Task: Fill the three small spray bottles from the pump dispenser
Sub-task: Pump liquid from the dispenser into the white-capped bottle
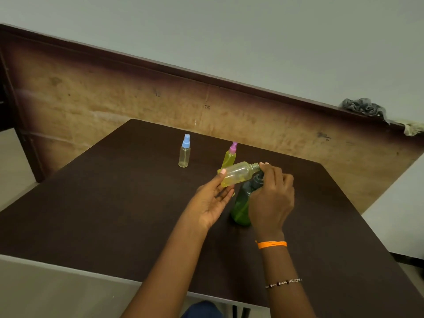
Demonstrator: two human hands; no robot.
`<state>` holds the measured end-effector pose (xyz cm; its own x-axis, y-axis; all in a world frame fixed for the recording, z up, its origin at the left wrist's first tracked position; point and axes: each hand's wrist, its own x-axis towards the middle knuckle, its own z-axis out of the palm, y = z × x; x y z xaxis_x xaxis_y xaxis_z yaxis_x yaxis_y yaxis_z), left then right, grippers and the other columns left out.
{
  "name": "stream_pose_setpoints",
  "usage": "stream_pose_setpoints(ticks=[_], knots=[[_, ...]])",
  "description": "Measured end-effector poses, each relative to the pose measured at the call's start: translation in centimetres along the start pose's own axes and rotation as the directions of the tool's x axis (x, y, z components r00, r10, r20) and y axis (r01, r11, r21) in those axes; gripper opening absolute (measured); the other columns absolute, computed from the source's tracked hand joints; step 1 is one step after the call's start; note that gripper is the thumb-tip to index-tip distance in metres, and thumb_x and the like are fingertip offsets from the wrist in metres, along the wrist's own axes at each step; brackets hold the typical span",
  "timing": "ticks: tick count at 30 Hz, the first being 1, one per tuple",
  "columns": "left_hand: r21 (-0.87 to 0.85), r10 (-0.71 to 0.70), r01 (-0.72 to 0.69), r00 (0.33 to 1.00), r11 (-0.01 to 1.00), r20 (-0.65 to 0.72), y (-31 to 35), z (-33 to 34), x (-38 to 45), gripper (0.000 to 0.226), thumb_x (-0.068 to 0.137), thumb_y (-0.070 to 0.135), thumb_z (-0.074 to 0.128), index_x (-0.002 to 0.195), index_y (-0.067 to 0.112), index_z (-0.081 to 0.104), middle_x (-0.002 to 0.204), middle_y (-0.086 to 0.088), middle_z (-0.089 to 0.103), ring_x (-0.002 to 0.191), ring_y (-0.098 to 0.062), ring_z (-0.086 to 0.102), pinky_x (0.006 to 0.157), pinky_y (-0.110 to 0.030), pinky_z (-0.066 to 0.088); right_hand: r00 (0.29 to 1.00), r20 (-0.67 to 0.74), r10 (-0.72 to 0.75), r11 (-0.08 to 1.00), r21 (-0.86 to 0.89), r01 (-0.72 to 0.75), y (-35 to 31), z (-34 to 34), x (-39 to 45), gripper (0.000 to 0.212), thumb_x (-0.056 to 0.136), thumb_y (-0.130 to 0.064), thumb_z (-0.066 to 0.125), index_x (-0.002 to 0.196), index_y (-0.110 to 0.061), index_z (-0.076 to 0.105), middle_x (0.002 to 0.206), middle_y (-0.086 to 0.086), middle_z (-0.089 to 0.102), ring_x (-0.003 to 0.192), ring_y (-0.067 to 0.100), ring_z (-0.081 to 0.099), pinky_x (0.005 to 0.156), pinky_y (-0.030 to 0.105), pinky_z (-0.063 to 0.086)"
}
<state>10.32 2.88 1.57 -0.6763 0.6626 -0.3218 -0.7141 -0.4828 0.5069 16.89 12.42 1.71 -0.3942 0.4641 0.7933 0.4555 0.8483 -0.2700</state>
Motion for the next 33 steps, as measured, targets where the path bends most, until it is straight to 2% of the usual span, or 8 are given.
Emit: stream_pose_setpoints(ticks=[4, 10, 13, 17, 19, 25, 30, 33], knots=[[-0.006, -0.012, 0.012, 1.000, 1.000, -0.014, 0.0, -0.1, 0.2, 0.016, 0.087, 0.017, 0.062, 0.099, 0.007, 0.058, 0.100, -0.012, 0.061, 0.094, -0.019, 0.059, 0.089, -0.030, 0.045, 0.997, -0.056, -0.057, 0.997, -0.045, 0.055, 0.8, 0.6, -0.4, 0.035, 0.077, -0.003, 0.042, 0.101, -0.007, 0.068, 0.091, 0.003, 0.065, 0.082, 0.020, 0.040, 0.061, 0.033, 0.041], [0.004, -0.009, 0.009, 1.000, 1.000, -0.005, 0.2, 0.5, -0.1, 0.016, 0.088, 0.017, 0.061, 0.099, 0.006, 0.057, 0.096, -0.011, 0.060, 0.090, -0.019, 0.058, 0.092, -0.029, 0.044, 0.995, -0.001, -0.103, 0.994, -0.031, 0.103, 0.5, -1.0, 2.4, 0.033, 0.071, -0.004, 0.038, 0.082, -0.005, 0.069, 0.077, 0.007, 0.064, 0.079, 0.032, 0.050, 0.066, 0.037, 0.041], [0.008, -0.009, 0.009, 1.000, 1.000, -0.008, 0.3, 0.4, 0.2, 0.018, 0.087, 0.018, 0.062, 0.100, 0.006, 0.058, 0.098, -0.012, 0.060, 0.093, -0.019, 0.058, 0.091, -0.029, 0.045, 0.999, -0.025, -0.047, 0.998, 0.034, 0.048, 0.7, -0.2, 2.0, 0.036, 0.073, -0.005, 0.036, 0.085, -0.006, 0.069, 0.080, 0.005, 0.064, 0.079, 0.027, 0.046, 0.063, 0.033, 0.038], [0.005, -0.011, 0.011, 1.000, 1.000, -0.020, 0.4, 0.1, 0.3, 0.019, 0.086, 0.017, 0.064, 0.100, 0.006, 0.058, 0.100, -0.013, 0.060, 0.100, -0.021, 0.057, 0.091, -0.029, 0.045, 0.994, -0.079, -0.072, 0.997, -0.045, 0.068, 1.2, 1.4, 0.1, 0.035, 0.075, -0.003, 0.036, 0.093, -0.005, 0.067, 0.083, 0.006, 0.061, 0.079, 0.021, 0.040, 0.058, 0.031, 0.039], [0.005, -0.017, 0.017, 1.000, 1.000, -0.017, 0.4, 0.2, 0.1, 0.017, 0.086, 0.017, 0.064, 0.098, 0.006, 0.058, 0.099, -0.012, 0.060, 0.096, -0.020, 0.058, 0.090, -0.029, 0.045, 0.992, -0.092, -0.085, 0.995, -0.061, 0.079, 1.3, 1.3, 0.3, 0.034, 0.074, -0.004, 0.036, 0.090, -0.004, 0.066, 0.082, 0.007, 0.061, 0.079, 0.021, 0.039, 0.058, 0.031, 0.039], [-0.001, -0.023, 0.023, 1.000, 1.000, -0.002, 0.5, 0.6, -0.4, 0.015, 0.087, 0.015, 0.062, 0.097, 0.006, 0.057, 0.097, -0.012, 0.060, 0.090, -0.019, 0.059, 0.089, -0.029, 0.044, 0.987, -0.062, -0.146, 0.989, -0.018, 0.145, 1.1, -0.2, 2.7, 0.030, 0.069, -0.005, 0.037, 0.076, -0.006, 0.066, 0.073, 0.006, 0.061, 0.071, 0.030, 0.050, 0.057, 0.032, 0.039], [0.013, -0.001, 0.001, 1.000, 1.000, -0.025, 0.2, 0.6, 0.0, 0.014, 0.087, 0.016, 0.062, 0.095, 0.005, 0.057, 0.094, -0.012, 0.061, 0.088, -0.018, 0.059, 0.089, -0.028, 0.044, 0.991, -0.083, -0.104, 0.994, -0.033, 0.102, 1.3, 1.0, 0.7, 0.034, 0.074, -0.004, 0.036, 0.092, -0.004, 0.064, 0.085, 0.008, 0.060, 0.079, 0.024, 0.042, 0.055, 0.034, 0.042], [0.013, -0.001, 0.001, 0.999, 1.000, -0.043, 0.1, 0.6, 0.1, 0.015, 0.087, 0.017, 0.062, 0.095, 0.005, 0.058, 0.095, -0.012, 0.061, 0.089, -0.018, 0.059, 0.090, -0.029, 0.044, 0.989, -0.088, -0.116, 0.992, -0.061, 0.111, 1.6, 1.4, 0.4, 0.032, 0.076, -0.004, 0.036, 0.091, -0.004, 0.064, 0.084, 0.008, 0.059, 0.081, 0.022, 0.038, 0.057, 0.034, 0.043]])
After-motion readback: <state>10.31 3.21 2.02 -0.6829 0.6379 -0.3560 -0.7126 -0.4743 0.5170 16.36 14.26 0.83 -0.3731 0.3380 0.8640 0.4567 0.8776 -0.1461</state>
